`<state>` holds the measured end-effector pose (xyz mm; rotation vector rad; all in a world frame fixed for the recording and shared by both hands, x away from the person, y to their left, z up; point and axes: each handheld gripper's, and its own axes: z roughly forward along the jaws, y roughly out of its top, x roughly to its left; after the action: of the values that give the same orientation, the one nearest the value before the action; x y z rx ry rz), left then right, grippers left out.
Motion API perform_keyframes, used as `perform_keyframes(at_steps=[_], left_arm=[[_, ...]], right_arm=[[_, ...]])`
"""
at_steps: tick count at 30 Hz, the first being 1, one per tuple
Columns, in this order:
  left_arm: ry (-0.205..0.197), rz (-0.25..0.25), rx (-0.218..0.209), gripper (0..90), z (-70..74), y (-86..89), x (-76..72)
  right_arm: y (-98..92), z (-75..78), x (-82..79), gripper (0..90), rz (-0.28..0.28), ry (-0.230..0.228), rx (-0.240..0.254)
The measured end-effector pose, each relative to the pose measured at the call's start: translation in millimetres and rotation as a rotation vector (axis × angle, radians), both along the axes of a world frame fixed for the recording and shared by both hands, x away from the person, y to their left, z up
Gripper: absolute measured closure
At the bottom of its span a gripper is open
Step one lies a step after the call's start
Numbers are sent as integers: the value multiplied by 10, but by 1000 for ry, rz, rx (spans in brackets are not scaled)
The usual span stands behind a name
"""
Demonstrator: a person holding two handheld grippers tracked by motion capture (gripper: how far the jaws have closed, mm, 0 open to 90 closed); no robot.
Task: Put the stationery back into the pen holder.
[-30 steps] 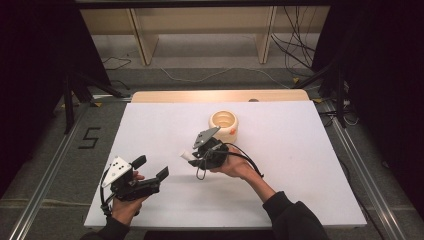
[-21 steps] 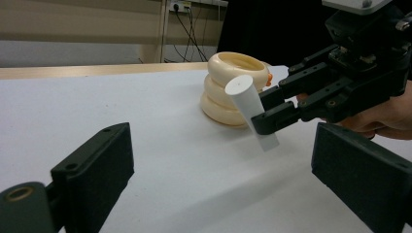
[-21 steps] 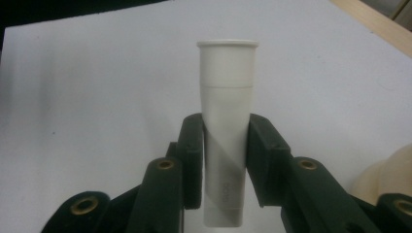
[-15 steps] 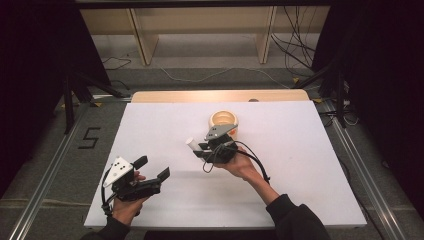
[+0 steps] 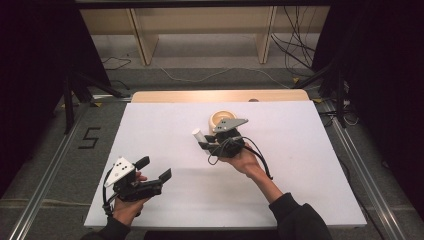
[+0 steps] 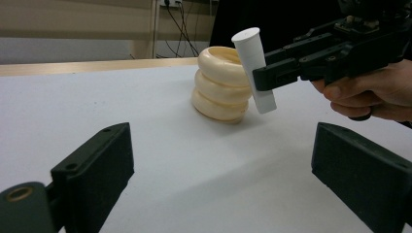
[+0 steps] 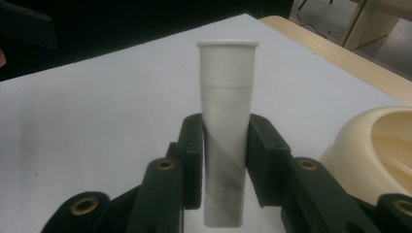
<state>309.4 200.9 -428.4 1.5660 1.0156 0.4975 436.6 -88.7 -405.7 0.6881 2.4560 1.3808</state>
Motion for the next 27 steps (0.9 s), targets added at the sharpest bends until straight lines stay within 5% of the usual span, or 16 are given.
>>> perform_keyframes(at_steps=[27], left_arm=[[12,-40,9,73,-13,-34,2]], right_arm=[[-391,177,176,696,-167,-71,70]])
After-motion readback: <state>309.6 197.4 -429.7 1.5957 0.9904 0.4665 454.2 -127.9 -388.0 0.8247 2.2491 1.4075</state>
